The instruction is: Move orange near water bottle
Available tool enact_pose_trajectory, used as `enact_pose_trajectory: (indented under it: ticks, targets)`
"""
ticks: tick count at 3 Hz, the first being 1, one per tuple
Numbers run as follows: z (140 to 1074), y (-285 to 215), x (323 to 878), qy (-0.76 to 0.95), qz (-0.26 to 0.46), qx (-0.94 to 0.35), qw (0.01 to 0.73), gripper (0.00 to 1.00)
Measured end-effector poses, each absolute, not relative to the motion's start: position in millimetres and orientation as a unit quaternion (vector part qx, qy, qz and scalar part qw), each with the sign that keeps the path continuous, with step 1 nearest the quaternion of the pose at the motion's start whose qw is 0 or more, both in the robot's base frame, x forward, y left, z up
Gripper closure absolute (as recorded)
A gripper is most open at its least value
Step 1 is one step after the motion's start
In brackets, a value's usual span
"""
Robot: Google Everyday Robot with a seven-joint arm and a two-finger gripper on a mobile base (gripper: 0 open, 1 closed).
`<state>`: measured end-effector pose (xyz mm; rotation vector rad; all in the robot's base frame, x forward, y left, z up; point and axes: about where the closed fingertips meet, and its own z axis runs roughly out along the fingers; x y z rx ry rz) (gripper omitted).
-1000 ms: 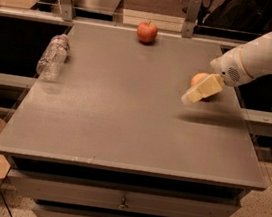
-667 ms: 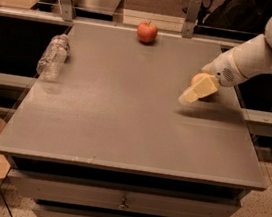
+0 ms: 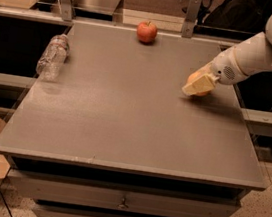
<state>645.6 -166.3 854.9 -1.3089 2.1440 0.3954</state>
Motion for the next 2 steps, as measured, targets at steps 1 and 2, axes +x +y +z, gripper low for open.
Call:
enact_pose_trajectory:
  ticks: [1,2]
  targets:
    - [879,-149,638,0.784,0.166,-0.507,0.318,0.85]
    - [940,-105,619,0.722,0.187,-0.551,0.375,1.00]
